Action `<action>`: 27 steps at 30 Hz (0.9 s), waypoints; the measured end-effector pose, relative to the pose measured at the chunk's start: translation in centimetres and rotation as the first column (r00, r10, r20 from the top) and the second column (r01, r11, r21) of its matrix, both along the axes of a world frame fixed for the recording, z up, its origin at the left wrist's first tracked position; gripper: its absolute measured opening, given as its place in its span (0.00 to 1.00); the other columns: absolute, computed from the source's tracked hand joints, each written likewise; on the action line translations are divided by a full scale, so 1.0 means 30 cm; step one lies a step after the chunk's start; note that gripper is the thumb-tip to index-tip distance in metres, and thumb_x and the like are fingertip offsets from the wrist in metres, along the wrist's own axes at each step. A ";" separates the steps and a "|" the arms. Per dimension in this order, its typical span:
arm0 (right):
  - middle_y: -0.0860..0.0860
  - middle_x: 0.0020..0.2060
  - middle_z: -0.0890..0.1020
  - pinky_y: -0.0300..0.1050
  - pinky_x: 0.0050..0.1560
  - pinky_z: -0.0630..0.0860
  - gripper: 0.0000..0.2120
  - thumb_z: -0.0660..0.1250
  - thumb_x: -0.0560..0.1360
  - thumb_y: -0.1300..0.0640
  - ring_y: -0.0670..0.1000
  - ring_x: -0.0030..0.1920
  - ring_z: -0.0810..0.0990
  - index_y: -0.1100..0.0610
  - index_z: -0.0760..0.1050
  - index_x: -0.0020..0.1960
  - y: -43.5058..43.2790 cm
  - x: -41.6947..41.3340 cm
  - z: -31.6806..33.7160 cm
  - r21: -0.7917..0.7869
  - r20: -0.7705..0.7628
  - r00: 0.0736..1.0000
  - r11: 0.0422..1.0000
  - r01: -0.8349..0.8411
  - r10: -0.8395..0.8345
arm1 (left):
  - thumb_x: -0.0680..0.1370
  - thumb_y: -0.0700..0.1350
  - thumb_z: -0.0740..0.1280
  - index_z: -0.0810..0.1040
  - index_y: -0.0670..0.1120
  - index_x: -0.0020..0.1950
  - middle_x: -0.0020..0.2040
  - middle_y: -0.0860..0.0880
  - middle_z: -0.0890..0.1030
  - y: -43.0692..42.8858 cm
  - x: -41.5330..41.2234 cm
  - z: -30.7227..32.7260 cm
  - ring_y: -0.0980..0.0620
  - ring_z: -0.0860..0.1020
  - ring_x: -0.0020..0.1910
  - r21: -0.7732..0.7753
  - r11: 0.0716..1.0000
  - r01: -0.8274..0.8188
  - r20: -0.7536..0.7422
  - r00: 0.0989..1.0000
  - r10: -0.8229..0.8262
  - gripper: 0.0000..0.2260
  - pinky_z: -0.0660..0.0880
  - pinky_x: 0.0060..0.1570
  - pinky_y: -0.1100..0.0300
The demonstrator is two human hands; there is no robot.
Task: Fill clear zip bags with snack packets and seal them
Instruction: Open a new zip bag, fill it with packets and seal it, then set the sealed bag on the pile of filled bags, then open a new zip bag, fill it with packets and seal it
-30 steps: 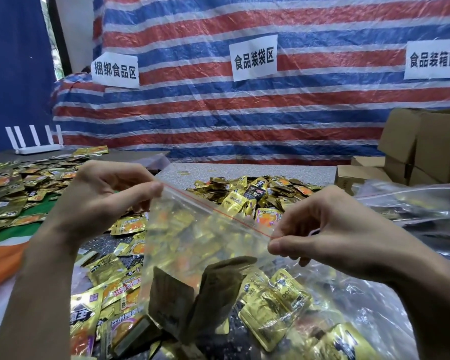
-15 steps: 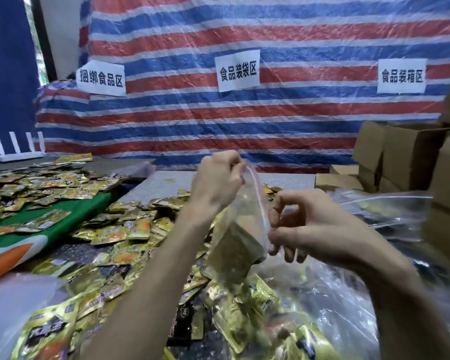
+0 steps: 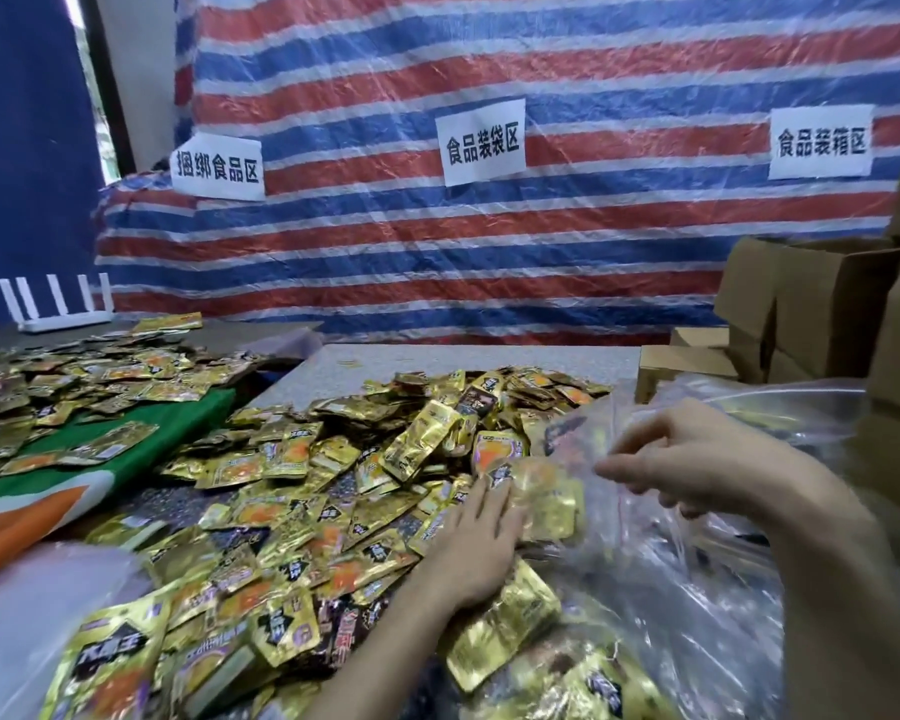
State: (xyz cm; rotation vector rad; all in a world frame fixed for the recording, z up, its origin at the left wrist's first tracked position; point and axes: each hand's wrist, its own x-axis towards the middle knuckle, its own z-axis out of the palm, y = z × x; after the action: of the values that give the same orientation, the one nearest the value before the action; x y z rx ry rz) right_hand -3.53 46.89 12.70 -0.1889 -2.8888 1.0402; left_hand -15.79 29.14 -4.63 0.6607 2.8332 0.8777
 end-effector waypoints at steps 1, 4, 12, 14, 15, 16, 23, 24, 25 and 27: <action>0.42 0.29 0.81 0.39 0.32 0.71 0.08 0.74 0.74 0.47 0.43 0.30 0.76 0.50 0.83 0.39 -0.024 0.000 0.002 0.077 -0.086 0.996 0.997 -0.006 0.012 | 0.83 0.63 0.45 0.47 0.59 0.81 0.82 0.55 0.44 0.002 -0.001 -0.005 0.50 0.44 0.80 0.012 1.000 -0.026 -0.014 1.000 0.026 0.26 0.46 0.78 0.43; 0.43 0.28 0.78 0.42 0.34 0.71 0.08 0.71 0.74 0.43 0.41 0.31 0.75 0.46 0.83 0.44 -0.141 0.001 0.005 0.151 -0.301 0.940 0.981 -0.118 0.160 | 0.84 0.60 0.50 0.55 0.59 0.80 0.81 0.54 0.55 -0.026 0.013 0.027 0.50 0.52 0.80 0.193 0.981 -0.004 -0.080 0.997 0.019 0.24 0.53 0.77 0.44; 0.40 0.44 0.79 0.47 0.48 0.80 0.12 0.68 0.76 0.44 0.42 0.43 0.80 0.44 0.78 0.58 -0.345 -0.036 -0.073 0.246 -0.242 0.841 0.869 -0.429 0.483 | 0.81 0.51 0.65 0.76 0.52 0.65 0.63 0.55 0.77 -0.342 0.150 0.150 0.68 0.77 0.53 0.545 0.817 -0.190 -0.074 0.959 0.272 0.13 0.75 0.52 0.65; 0.39 0.47 0.78 0.46 0.51 0.80 0.14 0.67 0.77 0.43 0.41 0.47 0.79 0.43 0.77 0.61 -0.351 -0.039 -0.080 0.249 -0.226 0.826 0.850 -0.464 0.517 | 0.81 0.50 0.65 0.78 0.51 0.64 0.60 0.55 0.78 -0.479 0.169 0.166 0.64 0.76 0.54 0.505 0.807 -0.306 -0.080 0.914 0.397 0.12 0.77 0.56 0.58; 0.39 0.48 0.78 0.47 0.53 0.80 0.15 0.67 0.76 0.43 0.41 0.48 0.79 0.43 0.76 0.62 -0.354 -0.040 -0.081 0.247 -0.227 0.818 0.844 -0.476 0.528 | 0.81 0.49 0.65 0.78 0.50 0.63 0.60 0.54 0.79 -0.553 0.176 0.169 0.59 0.77 0.55 0.461 0.805 -0.374 -0.109 0.876 0.470 0.11 0.77 0.57 0.55; 0.38 0.49 0.78 0.47 0.54 0.80 0.15 0.67 0.76 0.43 0.40 0.49 0.78 0.43 0.75 0.62 -0.356 -0.040 -0.081 0.246 -0.232 0.811 0.839 -0.485 0.537 | 0.81 0.49 0.65 0.79 0.50 0.62 0.59 0.53 0.79 -0.631 0.184 0.171 0.57 0.77 0.55 0.397 0.799 -0.451 -0.155 0.825 0.543 0.11 0.76 0.56 0.53; 0.36 0.49 0.77 0.43 0.53 0.79 0.18 0.64 0.72 0.40 0.37 0.49 0.78 0.41 0.76 0.61 -0.366 -0.033 -0.076 0.217 -0.254 0.772 0.812 -0.541 0.583 | 0.78 0.50 0.61 0.78 0.45 0.55 0.60 0.43 0.79 -1.111 0.245 0.060 0.41 0.76 0.58 -0.314 0.432 -0.846 -0.336 0.524 0.782 0.12 0.73 0.54 0.52; 0.36 0.49 0.78 0.42 0.52 0.79 0.19 0.64 0.71 0.39 0.37 0.49 0.78 0.41 0.76 0.60 -0.365 -0.031 -0.075 0.213 -0.258 0.769 0.811 -0.545 0.585 | 0.79 0.52 0.61 0.77 0.46 0.51 0.58 0.43 0.80 -1.137 0.260 0.035 0.42 0.76 0.56 -0.358 0.437 -0.825 -0.297 0.545 0.784 0.12 0.73 0.52 0.53; 0.36 0.49 0.78 0.42 0.52 0.79 0.19 0.63 0.70 0.39 0.37 0.48 0.78 0.41 0.76 0.59 -0.365 -0.031 -0.073 0.211 -0.260 0.766 0.809 -0.549 0.588 | 0.80 0.54 0.60 0.75 0.46 0.47 0.54 0.44 0.81 -1.154 0.271 0.014 0.42 0.77 0.53 -0.362 0.454 -0.814 -0.278 0.559 0.781 0.13 0.74 0.50 0.54; 0.37 0.49 0.79 0.41 0.52 0.79 0.19 0.62 0.70 0.38 0.37 0.49 0.78 0.41 0.77 0.59 -0.364 -0.029 -0.072 0.212 -0.251 0.763 0.803 -0.557 0.595 | 0.79 0.56 0.65 0.74 0.46 0.39 0.44 0.46 0.81 -1.175 0.284 -0.007 0.44 0.79 0.45 -0.273 0.475 -0.837 -0.297 0.543 0.786 0.16 0.76 0.45 0.54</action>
State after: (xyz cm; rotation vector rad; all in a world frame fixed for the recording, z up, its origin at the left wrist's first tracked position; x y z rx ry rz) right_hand -4.39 35.96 10.54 0.8555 -2.7420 0.8324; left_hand -7.25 -6.12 -4.84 -0.8335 3.2489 0.2551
